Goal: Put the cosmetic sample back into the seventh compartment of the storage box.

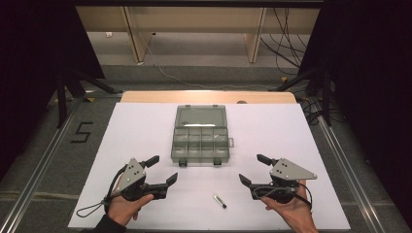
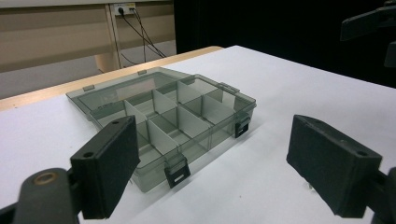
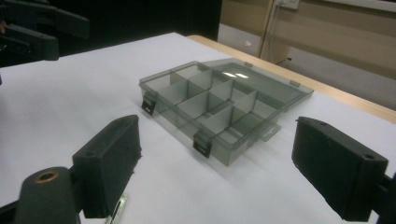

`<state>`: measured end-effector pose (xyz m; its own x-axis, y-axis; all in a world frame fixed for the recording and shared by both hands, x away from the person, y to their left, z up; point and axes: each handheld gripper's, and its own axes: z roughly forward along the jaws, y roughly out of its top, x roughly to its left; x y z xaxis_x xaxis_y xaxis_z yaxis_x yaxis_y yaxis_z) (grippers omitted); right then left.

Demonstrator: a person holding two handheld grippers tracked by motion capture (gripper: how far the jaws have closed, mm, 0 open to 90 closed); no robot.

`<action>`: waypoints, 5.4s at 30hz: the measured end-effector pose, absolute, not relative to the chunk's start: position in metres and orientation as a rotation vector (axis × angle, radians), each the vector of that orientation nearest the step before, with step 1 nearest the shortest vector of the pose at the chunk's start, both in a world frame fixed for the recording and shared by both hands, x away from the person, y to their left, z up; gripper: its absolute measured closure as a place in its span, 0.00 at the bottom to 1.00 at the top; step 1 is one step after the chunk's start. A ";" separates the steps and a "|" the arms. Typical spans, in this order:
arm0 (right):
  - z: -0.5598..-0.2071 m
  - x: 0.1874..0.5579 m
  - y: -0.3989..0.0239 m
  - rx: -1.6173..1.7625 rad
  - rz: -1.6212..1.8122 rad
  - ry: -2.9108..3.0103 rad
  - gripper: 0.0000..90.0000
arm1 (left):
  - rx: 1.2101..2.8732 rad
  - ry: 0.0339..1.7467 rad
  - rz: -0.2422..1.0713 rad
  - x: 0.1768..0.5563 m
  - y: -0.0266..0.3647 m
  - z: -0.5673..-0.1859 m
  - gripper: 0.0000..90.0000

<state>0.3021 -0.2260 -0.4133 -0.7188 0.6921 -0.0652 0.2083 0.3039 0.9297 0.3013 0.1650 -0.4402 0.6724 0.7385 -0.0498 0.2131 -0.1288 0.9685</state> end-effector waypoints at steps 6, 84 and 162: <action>-0.411 0.305 -0.218 0.731 1.324 2.255 0.20 | 1.686 0.782 0.544 0.302 0.165 -0.440 0.18; -0.454 0.335 -0.107 0.515 0.444 3.032 0.67 | 1.677 0.765 0.543 0.302 0.165 -0.441 0.18; -0.394 0.387 -0.108 0.661 0.692 2.798 0.90 | 1.673 0.768 0.543 0.303 0.165 -0.440 0.18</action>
